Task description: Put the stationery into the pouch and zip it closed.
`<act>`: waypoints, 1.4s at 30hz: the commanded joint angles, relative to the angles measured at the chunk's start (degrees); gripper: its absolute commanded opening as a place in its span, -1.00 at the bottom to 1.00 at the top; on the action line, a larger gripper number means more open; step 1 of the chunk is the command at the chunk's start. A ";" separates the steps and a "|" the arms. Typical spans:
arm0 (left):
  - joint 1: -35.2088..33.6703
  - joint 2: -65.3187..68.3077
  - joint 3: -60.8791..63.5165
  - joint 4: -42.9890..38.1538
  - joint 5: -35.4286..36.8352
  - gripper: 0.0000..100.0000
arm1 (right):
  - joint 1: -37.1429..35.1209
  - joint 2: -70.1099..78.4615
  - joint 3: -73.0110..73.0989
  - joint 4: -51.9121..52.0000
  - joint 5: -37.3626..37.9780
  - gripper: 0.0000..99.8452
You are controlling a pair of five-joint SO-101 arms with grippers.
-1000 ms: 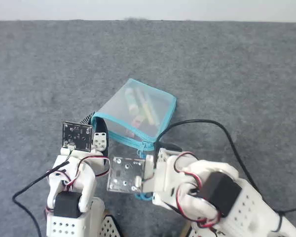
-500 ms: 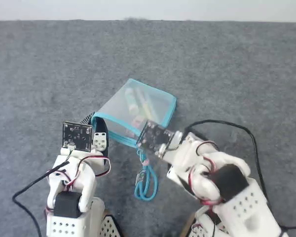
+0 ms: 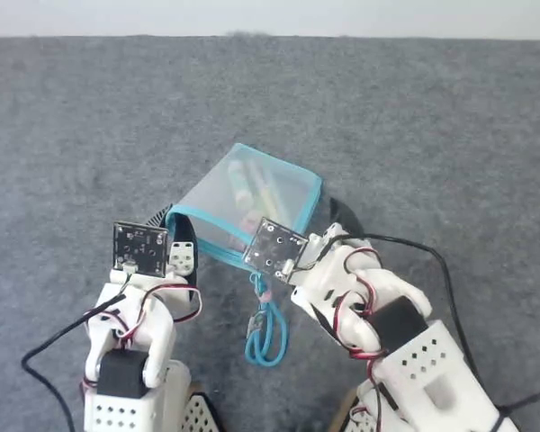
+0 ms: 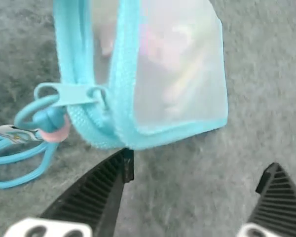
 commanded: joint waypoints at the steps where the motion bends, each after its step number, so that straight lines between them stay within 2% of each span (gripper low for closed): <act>1: -0.18 -0.97 -0.84 -0.79 -0.53 -0.98 | -2.07 -0.40 -1.32 -1.45 1.14 -0.22; 9: -0.18 -0.97 -0.84 -0.70 -0.53 -0.98 | -7.69 -0.92 -1.41 2.59 2.99 -0.22; 16: -0.18 -0.97 -0.84 -0.70 -0.53 -0.98 | -6.81 -0.31 -1.49 -2.33 3.43 -0.23; 24: -0.18 -0.97 -0.84 -0.70 -0.53 -0.98 | -7.16 -0.31 -1.41 -2.59 3.08 -0.76; 32: -0.18 -0.97 -0.84 -0.79 -0.53 -0.98 | -7.34 -0.31 -1.41 -5.49 -0.26 -0.66; 38: -0.18 -0.97 -0.84 -0.79 -0.53 -0.98 | -12.88 -0.31 -1.58 -3.65 -0.62 -0.48; 42: -0.18 -0.97 -0.84 -0.79 -0.53 -0.98 | -13.41 -0.31 -1.58 -4.18 -1.85 -0.43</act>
